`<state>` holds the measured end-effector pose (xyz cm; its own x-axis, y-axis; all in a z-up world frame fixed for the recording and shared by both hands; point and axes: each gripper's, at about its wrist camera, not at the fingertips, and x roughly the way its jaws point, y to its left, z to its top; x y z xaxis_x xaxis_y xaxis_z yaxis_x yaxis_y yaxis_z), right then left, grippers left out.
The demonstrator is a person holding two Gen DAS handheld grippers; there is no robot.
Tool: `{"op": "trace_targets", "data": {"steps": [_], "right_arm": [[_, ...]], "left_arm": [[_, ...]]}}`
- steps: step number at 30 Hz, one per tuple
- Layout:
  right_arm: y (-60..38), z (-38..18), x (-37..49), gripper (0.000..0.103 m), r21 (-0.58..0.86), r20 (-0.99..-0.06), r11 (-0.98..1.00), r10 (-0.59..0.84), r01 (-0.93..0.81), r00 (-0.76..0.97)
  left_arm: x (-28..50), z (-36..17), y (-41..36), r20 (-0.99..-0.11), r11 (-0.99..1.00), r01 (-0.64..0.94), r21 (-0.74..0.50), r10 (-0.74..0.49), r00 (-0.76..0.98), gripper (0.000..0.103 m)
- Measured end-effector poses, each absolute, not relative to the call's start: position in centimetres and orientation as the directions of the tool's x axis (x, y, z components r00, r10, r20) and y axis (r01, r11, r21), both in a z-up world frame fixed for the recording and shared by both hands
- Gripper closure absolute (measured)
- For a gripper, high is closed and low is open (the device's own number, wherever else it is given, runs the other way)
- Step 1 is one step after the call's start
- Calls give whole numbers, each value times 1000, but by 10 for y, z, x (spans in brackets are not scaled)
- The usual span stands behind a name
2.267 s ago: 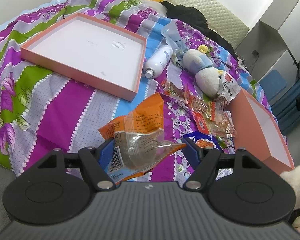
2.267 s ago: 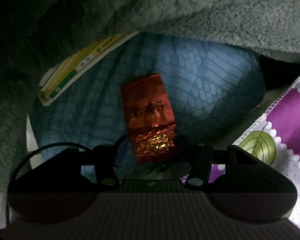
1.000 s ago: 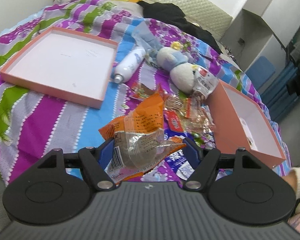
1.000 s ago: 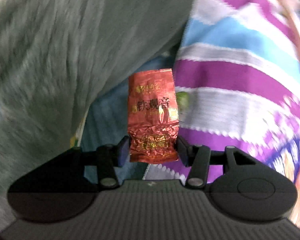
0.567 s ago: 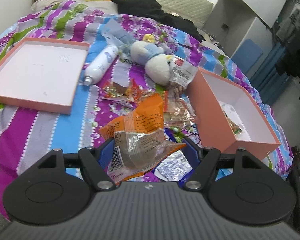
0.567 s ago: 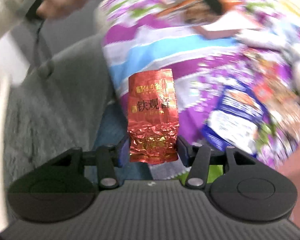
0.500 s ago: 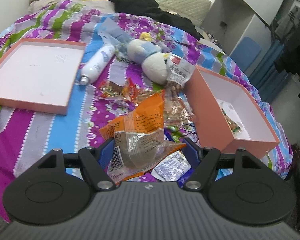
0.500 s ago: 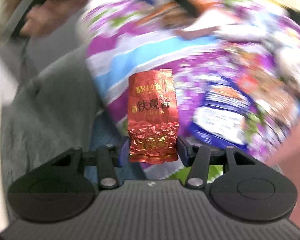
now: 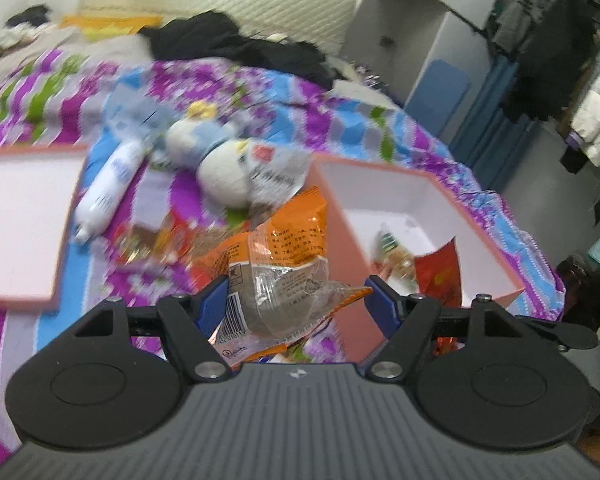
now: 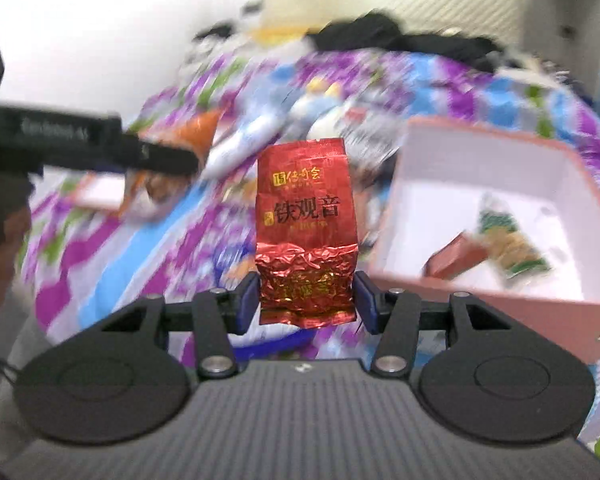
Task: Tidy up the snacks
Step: 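Carry the red tea packet and orange bag over the pink box with both tools, then open both tools to drop the orange bag and red tea packet into the box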
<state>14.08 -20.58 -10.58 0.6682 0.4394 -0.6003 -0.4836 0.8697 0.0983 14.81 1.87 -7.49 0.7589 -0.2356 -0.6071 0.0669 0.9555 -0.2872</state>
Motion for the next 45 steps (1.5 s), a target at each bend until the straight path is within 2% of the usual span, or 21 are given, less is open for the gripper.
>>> {"op": "trace_targets", "data": {"steps": [7,12,20,22,26,29,35,36,37,39,45], "right_arm": [[-232,-58,168,50,97,-492,934,346,-344,799],[-254,-45,209,50,110,-475,956,291,-272,831],[-297,-67,280,50,138,-598,976,219,-170,771],[-307,-78,295,50,147,-641,978,209,-149,739],[-317,-111,319,50,64,-727,991,126,-117,675],[-326,-135,325,49,93,-774,990,137,-103,618],[-333,-149,317,49,114,-776,990,138,-79,616],[-334,-147,315,45,117,-771,991,134,-69,623],[-336,-146,312,41,120,-765,991,127,-53,631],[-341,-141,308,18,136,-750,990,122,-28,650],[-336,-124,290,19,169,-705,985,150,-41,693]], "left_arm": [[190,-42,-25,-562,948,187,-258,-304,769,26],[233,-28,-54,-545,937,229,-264,-341,766,26],[311,-35,-102,-598,930,280,-237,-366,713,26],[333,-44,-110,-641,926,283,-248,-376,669,26],[364,-64,-127,-731,923,292,-253,-380,567,26],[373,-80,-133,-769,935,268,-232,-345,539,26],[378,-94,-130,-778,930,252,-269,-364,513,25],[378,-95,-129,-776,922,265,-282,-382,502,22],[378,-95,-129,-776,917,273,-290,-392,494,16],[373,-92,-124,-764,918,260,-299,-394,511,12],[345,-68,-112,-721,927,273,-256,-371,585,11]]}}
